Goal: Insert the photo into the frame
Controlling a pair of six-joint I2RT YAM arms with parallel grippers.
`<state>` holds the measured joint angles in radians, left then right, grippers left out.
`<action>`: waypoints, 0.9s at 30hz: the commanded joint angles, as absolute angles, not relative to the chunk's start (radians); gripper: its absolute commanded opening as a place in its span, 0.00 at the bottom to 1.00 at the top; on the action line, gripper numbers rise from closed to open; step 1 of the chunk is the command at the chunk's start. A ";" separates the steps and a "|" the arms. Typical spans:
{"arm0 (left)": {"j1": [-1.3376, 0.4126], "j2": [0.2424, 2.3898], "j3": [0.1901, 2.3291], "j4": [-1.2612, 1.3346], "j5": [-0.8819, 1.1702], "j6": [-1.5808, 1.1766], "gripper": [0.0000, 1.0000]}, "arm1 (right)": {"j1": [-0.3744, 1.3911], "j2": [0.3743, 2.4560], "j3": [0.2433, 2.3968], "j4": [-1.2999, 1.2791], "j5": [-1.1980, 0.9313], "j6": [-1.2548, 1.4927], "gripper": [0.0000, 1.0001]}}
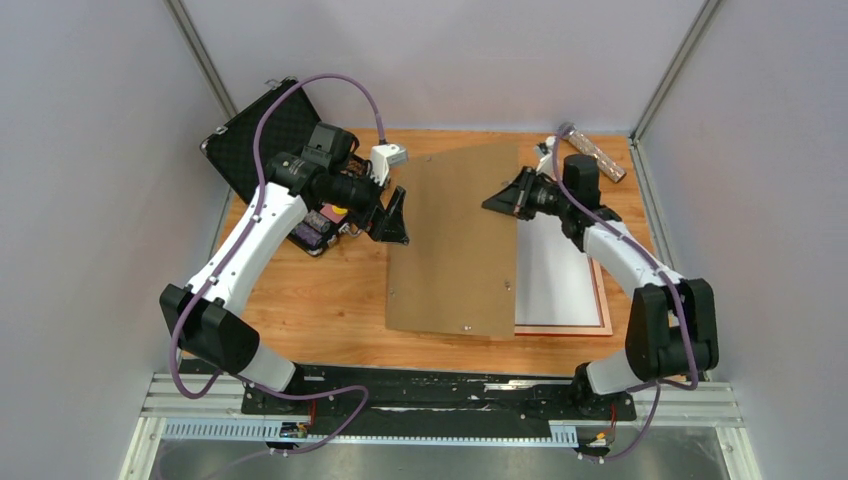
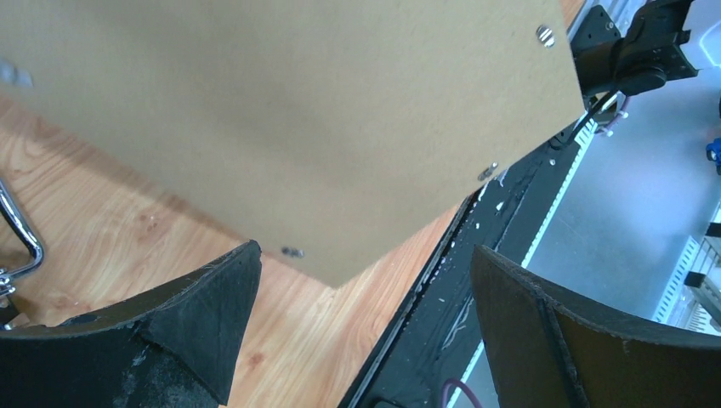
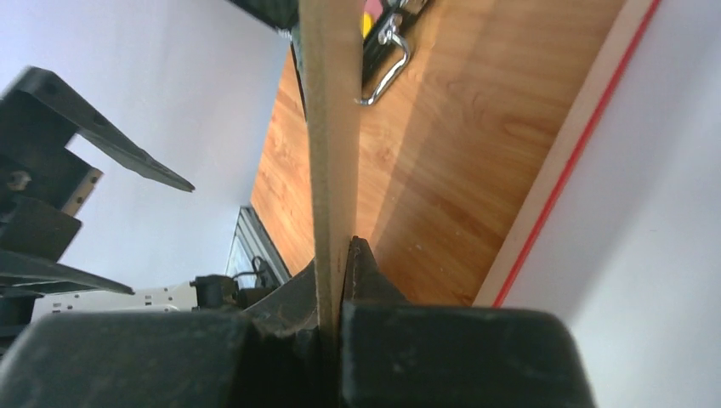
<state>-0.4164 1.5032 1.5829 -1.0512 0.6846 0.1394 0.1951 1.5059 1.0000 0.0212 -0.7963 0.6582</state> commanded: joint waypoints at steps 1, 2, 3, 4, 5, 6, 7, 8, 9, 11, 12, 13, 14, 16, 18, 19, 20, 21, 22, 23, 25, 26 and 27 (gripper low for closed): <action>-0.411 1.500 1.629 -1.013 0.679 0.147 1.00 | 0.091 1.394 0.976 0.152 -0.841 0.700 0.00; -0.410 1.502 1.632 -1.011 0.679 0.146 1.00 | 0.065 1.377 0.972 0.151 -0.853 0.706 0.00; -0.410 1.508 1.638 -1.011 0.680 0.146 1.00 | 0.029 1.354 0.970 0.146 -0.867 0.709 0.00; -0.410 1.514 1.641 -1.011 0.681 0.145 1.00 | 0.004 1.337 0.967 0.137 -0.880 0.712 0.00; -0.410 1.517 1.644 -1.009 0.682 0.144 1.00 | -0.033 1.320 0.963 0.135 -0.890 0.715 0.00; -0.410 1.522 1.645 -1.004 0.682 0.141 1.00 | -0.060 1.302 0.959 0.127 -0.899 0.714 0.00; -0.410 1.525 1.647 -1.002 0.686 0.139 1.00 | -0.084 1.284 0.958 0.107 -0.906 0.710 0.00; -0.410 1.530 1.647 -0.998 0.689 0.136 1.00 | -0.112 1.270 0.955 0.100 -0.922 0.712 0.00; -0.410 1.533 1.648 -0.996 0.695 0.134 1.00 | -0.140 1.261 0.954 0.095 -0.949 0.719 0.00; -0.410 1.542 1.651 -0.991 0.701 0.129 1.00 | -0.196 1.248 0.954 0.086 -1.021 0.743 0.00; -0.410 1.548 1.652 -0.990 0.702 0.127 1.00 | -0.220 1.241 0.955 0.082 -1.065 0.751 0.00; -0.410 1.551 1.655 -0.990 0.703 0.126 1.00 | -0.243 1.234 0.956 0.075 -1.096 0.754 0.00; -0.410 1.556 1.657 -0.990 0.703 0.125 1.00 | -0.262 1.227 0.955 0.067 -1.129 0.756 0.00; -0.410 1.561 1.659 -0.984 0.705 0.121 1.00 | -0.294 1.211 0.946 0.052 -1.181 0.763 0.00; -0.410 1.566 1.656 -0.973 0.710 0.114 1.00 | -0.330 1.197 0.930 0.050 -1.228 0.775 0.00; -0.410 1.568 1.654 -0.965 0.713 0.109 1.00 | -0.350 1.191 0.925 0.043 -1.250 0.777 0.00; -0.410 1.572 1.652 -0.959 0.719 0.107 1.00 | -0.367 1.188 0.921 0.035 -1.273 0.775 0.00; -0.410 1.573 1.647 -0.948 0.720 0.101 1.00 | -0.389 1.188 0.919 0.026 -1.299 0.773 0.00; -0.410 1.578 1.641 -0.939 0.723 0.098 1.00 | -0.409 1.189 0.919 0.016 -1.326 0.768 0.00; -0.411 1.586 1.638 -0.925 0.724 0.093 1.00 | -0.431 1.197 0.924 -0.013 -1.351 0.750 0.00; -0.412 1.602 1.629 -0.905 0.721 0.087 1.00 | -0.477 1.215 0.946 -0.084 -1.402 0.699 0.00; -0.412 1.608 1.624 -0.899 0.717 0.086 1.00 | -0.500 1.227 0.963 -0.130 -1.421 0.654 0.00; -0.413 1.621 1.621 -0.889 0.716 0.087 1.00 | -0.519 1.241 0.981 -0.190 -1.433 0.605 0.00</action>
